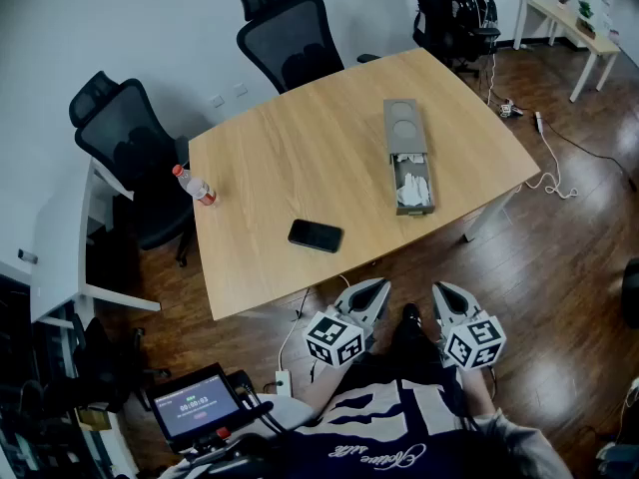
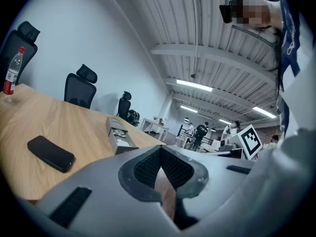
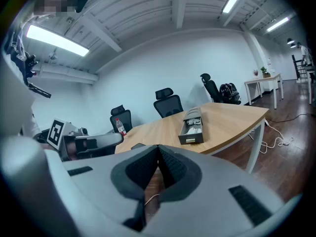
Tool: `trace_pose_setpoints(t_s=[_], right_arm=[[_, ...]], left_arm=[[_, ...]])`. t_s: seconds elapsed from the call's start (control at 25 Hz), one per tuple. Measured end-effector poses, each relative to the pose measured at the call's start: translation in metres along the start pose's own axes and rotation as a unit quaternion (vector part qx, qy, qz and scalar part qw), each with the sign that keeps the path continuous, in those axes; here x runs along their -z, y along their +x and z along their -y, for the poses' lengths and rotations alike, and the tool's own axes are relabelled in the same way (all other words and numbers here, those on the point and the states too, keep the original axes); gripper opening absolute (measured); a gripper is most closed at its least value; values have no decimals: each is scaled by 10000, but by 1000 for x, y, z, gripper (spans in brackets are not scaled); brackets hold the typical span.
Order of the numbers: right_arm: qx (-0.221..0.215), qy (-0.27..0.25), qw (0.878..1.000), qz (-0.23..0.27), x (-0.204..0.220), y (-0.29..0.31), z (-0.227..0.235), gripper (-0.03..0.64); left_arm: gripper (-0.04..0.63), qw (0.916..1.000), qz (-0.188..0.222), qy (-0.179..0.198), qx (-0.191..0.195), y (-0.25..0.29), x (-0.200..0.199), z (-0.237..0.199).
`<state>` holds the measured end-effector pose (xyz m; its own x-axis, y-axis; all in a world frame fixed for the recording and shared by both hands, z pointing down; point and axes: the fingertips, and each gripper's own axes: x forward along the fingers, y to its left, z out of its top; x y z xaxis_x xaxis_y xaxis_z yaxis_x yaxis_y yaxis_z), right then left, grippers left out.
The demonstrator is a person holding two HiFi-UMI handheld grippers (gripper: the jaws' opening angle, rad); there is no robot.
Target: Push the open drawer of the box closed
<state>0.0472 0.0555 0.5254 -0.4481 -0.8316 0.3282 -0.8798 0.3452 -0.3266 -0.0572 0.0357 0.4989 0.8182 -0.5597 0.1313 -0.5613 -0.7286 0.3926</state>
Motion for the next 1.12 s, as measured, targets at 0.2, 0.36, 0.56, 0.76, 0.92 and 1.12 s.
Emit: trace_pose_setpoints(t_s=[0.2, 0.36, 0.56, 0.76, 0.92, 1.12], right_arm=[[-178, -203, 9992, -283, -18, 31, 45, -3], [-353, -232, 9979, -501, -28, 57, 75, -3], [-547, -178, 9957, -727, -27, 85, 103, -3], [-798, -295, 9912, -1012, -20, 105, 124, -3], [-870, -336, 9886, -1182, -11, 122, 140, -3], [-866, -295, 9870, -1322, -1, 147, 153, -3]], left_arm=[[2, 9996, 2, 25, -283, 41, -11, -23], [2, 9990, -125, -9, -439, 68, -11, -36], [2, 9963, -179, -215, -807, 86, -7, -55], [2, 9921, -123, -369, -1195, 98, -7, -65], [2, 9910, -142, -462, -1247, 107, -4, -59], [2, 9911, -263, -452, -1226, 111, 0, -56]])
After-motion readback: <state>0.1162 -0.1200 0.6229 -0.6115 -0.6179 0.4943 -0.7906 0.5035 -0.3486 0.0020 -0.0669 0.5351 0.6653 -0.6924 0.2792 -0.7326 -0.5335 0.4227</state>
